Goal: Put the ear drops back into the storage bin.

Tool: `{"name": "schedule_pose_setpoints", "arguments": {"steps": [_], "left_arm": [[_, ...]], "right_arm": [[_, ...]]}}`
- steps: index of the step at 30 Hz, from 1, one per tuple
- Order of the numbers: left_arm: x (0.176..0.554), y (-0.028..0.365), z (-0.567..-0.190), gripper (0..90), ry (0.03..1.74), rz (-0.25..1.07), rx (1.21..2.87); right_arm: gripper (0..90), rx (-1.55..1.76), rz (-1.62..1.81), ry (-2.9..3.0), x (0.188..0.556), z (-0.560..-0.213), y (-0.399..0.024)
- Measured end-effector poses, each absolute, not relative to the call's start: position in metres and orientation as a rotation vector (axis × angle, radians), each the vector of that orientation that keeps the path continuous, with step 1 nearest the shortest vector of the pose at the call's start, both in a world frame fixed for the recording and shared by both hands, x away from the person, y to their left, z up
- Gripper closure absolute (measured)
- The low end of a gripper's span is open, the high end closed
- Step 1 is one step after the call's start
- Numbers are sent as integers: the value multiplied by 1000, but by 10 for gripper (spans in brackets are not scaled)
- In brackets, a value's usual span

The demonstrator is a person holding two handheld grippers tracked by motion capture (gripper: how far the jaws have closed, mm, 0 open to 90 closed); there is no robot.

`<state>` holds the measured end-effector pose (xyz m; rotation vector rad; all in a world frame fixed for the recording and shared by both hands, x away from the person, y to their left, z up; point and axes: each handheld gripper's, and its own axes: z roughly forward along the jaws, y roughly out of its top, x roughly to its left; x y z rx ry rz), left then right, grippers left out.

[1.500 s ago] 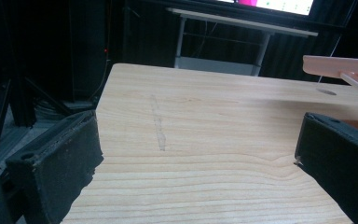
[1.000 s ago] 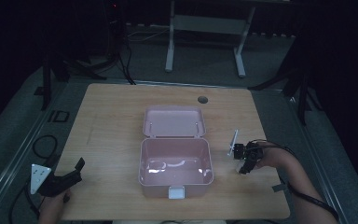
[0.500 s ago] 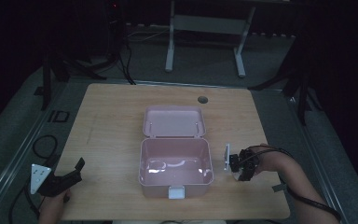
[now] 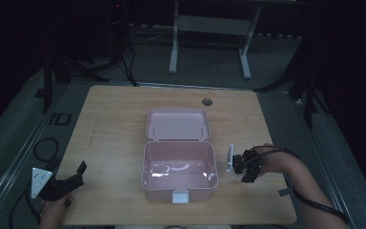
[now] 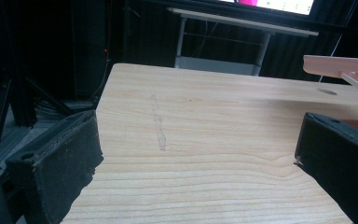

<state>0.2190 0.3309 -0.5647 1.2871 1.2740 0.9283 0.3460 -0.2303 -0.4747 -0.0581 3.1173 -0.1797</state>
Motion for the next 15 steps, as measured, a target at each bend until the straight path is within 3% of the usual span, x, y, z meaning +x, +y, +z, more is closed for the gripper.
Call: {"name": "schedule_pose_setpoints", "arguments": {"steps": [15], "left_arm": [[219, 331, -565, 4, 1274, 929, 1285]], "right_arm": [[595, -34, -115, 3118, 344, -441, -211]]}}
